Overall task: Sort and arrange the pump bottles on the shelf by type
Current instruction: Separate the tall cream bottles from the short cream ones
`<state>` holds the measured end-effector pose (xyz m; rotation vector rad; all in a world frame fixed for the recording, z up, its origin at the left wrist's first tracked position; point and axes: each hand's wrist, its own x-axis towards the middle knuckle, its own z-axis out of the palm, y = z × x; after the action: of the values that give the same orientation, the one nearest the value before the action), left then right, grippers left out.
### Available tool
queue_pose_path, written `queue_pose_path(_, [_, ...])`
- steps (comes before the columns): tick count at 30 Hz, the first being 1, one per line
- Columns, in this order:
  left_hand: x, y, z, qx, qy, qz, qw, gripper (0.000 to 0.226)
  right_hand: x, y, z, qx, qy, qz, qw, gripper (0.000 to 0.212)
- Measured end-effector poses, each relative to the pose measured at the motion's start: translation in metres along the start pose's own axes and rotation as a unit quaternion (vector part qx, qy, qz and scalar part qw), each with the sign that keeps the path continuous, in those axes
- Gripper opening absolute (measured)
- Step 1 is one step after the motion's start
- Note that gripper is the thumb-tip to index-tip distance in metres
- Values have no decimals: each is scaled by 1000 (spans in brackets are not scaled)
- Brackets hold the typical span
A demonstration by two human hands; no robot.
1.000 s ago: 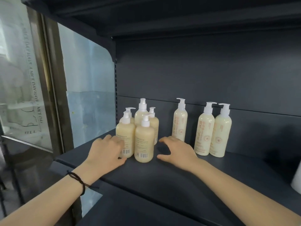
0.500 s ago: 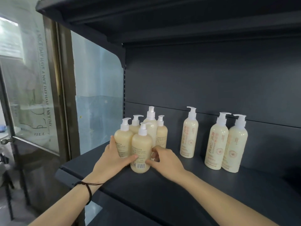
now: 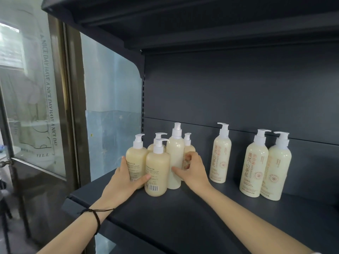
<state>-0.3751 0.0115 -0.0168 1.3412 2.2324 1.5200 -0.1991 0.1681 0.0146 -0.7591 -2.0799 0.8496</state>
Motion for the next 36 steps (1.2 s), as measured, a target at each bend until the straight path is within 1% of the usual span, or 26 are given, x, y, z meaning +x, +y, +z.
queue_pose_path(1, [1,0,-1,0,-3,1,1000,85,2,-1,2,30,-15,12,999,60])
queue_pose_path(2, [1,-1,-2,2,-4,0,1000,83,3,-1,6,58,-23,15,998,65])
queue_pose_path(6, [2,-7,-1,3,-4,-4,1000,84,2,-1,15,86,-15,23,996,71])
queue_pose_path(9, [3,-8,-1,-1,-4,-8,1000,86,1,0,13,79,-12,34,996,68])
queue_pose_path(13, [4,-9,-2,-2,-8,-8,1000,83,-1,3,12,59,29,28,997,58])
queue_pose_path(15, [4,-9,-2,-1,-6,-7,1000,85,-3,4,10,89,22,34,995,56])
queue_pose_path(17, [3,-5,-1,-10,-8,-2,1000,84,-7,3,7,131,-3,40,991,56])
queue_pose_path(19, [2,1,0,-23,-12,2,1000,82,-10,3,3,136,-6,38,990,59])
queue_pose_path(22, [2,6,2,-27,-16,-7,999,82,-13,4,-4,125,21,34,991,65])
queue_pose_path(27, [3,11,11,-29,-15,-15,999,91,-17,25,-30,96,88,38,991,72])
queue_pose_path(31, [5,13,17,-25,-24,-13,999,90,-17,48,-55,57,177,79,979,82])
queue_pose_path(33, [5,16,20,-23,-34,-11,999,90,-18,53,-65,13,212,86,973,82])
queue_pose_path(36, [2,27,25,-30,-31,-24,999,95,-21,55,-76,-39,225,84,970,77])
